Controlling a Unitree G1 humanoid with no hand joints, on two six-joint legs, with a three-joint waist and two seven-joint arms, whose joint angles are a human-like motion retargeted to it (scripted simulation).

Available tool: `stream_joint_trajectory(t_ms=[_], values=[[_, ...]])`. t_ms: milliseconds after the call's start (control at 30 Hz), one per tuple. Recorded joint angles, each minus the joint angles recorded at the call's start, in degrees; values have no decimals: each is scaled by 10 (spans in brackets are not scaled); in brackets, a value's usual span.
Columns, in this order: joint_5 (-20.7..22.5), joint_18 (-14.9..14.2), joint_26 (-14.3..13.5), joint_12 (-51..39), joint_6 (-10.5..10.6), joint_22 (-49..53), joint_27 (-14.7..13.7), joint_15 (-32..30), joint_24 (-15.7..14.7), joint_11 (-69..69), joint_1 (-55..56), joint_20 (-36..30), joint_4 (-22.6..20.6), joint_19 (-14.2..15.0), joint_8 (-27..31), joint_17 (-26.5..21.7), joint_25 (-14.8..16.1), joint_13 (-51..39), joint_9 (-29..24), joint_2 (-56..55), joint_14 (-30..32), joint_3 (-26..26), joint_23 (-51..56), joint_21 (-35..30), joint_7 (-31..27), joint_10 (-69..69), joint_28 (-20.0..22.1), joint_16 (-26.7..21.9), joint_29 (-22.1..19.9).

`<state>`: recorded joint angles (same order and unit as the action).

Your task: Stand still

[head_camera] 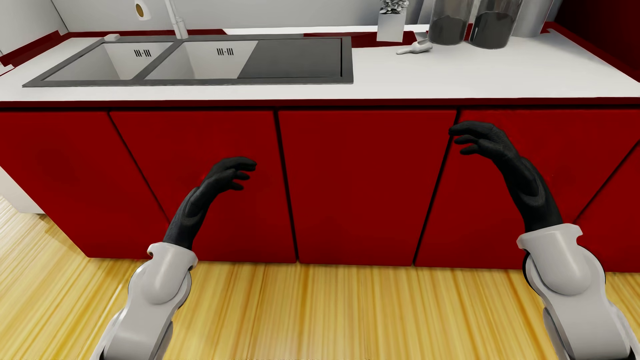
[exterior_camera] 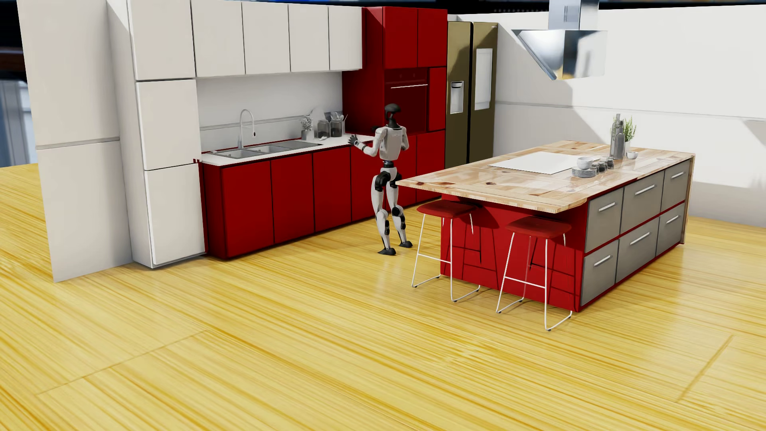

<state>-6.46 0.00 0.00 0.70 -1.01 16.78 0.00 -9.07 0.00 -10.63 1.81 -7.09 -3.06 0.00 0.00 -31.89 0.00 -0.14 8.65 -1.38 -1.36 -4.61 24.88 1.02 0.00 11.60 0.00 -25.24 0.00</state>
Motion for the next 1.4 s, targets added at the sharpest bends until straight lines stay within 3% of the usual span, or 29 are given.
stream_joint_trajectory(t_ms=[167, 333, 633, 1033, 1133, 1267, 1400], values=[[0, 0, 0, 4, -8, -109, 0, 0, 0, 2, -4, -10, 1, 0, 0, -22, 0, 12, -8, 6, 5, -4, -77, -92, 0, -1, 0, 3, 0], [1, 0, 0, 6, -21, -174, 0, 1, 0, 2, -5, -31, 3, 0, 0, -8, 0, 23, -15, 8, 4, 1, -145, -148, 0, 1, 0, 0, 0], [3, 0, 0, 1, -5, -328, 0, -4, 0, -2, -2, -153, 7, 0, 0, 32, 0, 12, -21, -2, 9, 14, -273, -177, 0, 0, 0, 0, 0], [1, 0, 0, -66, -8, -504, 0, 3, 0, 2, 0, -287, 5, 0, 0, 61, 0, -49, -39, 6, -1, 6, -486, -330, 0, 8, 0, 32, 0], [1, 0, 0, -68, -6, -530, 0, 5, 0, 3, 2, -283, 6, 0, 0, 72, 0, -53, -40, 4, 2, 5, -512, -329, 0, 7, 0, 46, 0], [4, 0, 0, -45, -2, -543, 0, 11, 0, 8, 4, -230, 8, 0, 0, 83, 0, -33, -40, 6, 2, 0, -511, -301, 0, 5, 0, 74, 0], [2, 0, 0, -30, -2, -540, 0, 7, 0, 7, 7, -230, 8, 0, 0, 87, 0, -19, -42, 7, -6, -3, -508, -290, 0, 16, 0, 76, 0]])
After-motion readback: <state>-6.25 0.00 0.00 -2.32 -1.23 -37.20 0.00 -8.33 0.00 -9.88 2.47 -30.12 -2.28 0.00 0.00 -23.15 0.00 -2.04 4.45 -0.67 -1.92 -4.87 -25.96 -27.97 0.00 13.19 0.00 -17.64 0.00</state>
